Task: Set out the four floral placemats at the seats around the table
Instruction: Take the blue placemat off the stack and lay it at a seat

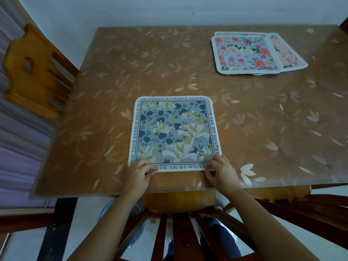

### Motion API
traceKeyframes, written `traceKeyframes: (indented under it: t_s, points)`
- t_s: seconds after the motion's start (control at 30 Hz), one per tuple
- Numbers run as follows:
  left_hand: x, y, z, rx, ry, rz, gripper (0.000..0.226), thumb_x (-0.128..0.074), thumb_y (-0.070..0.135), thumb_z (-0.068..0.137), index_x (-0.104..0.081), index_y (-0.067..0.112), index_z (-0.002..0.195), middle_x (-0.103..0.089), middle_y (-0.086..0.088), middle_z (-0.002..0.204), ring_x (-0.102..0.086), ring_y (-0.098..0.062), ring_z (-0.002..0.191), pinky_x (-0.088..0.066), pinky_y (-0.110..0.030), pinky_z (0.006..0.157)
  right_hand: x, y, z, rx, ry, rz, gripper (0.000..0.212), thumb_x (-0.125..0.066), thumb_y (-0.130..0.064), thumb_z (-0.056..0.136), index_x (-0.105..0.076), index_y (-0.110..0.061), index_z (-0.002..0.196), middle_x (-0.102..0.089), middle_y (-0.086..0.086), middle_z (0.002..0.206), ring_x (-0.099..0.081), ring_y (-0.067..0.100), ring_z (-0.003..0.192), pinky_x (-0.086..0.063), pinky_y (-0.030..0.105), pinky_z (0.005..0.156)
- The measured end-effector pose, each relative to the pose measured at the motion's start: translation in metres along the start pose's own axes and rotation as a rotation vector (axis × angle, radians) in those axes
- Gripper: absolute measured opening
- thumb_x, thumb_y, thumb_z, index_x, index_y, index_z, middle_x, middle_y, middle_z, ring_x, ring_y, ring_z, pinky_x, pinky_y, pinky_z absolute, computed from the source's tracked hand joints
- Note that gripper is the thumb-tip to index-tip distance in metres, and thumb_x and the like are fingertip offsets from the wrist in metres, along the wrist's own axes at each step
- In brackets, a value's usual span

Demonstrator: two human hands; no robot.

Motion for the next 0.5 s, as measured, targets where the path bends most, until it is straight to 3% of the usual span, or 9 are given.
traceKeyframes:
  t_s: [0.2,0.5]
  points:
    - [-0.0001,-0.0042,0.0008,0.043,-0.023,0.002,0.009,-0.073,0.001,0.072,-0.071,0.007,0.079,-0.064,-0.008,0.087,-0.055,-0.024,0.089,-0.038,-0.030,0.079,-0.0003,-0.0012,-0.0009,0.001,0.010,-0.037,0.017,-0.075,0.003,0.064,-0.060,-0.003,0.067,-0.060,0.011,0.077,-0.057,0.030,0.077,-0.040,0.026,0.057]
    - [0.0009,-0.0034,-0.0005,0.033,-0.031,-0.006,0.008,-0.074,0.003,0.071,-0.070,0.007,0.077,-0.063,-0.007,0.085,-0.056,-0.024,0.086,-0.043,-0.034,0.074,0.0005,-0.0002,-0.0041,0.024,0.022,-0.050,0.019,-0.079,0.003,0.062,-0.062,-0.005,0.069,-0.060,0.010,0.073,-0.055,0.029,0.070,-0.038,0.027,0.057]
Point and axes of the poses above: each hand's wrist, its own z-axis towards the middle knuckle, its own x-axis out of the back of the hand, y = z × x, the point moved 7 cm from there along z, towards the middle knuckle
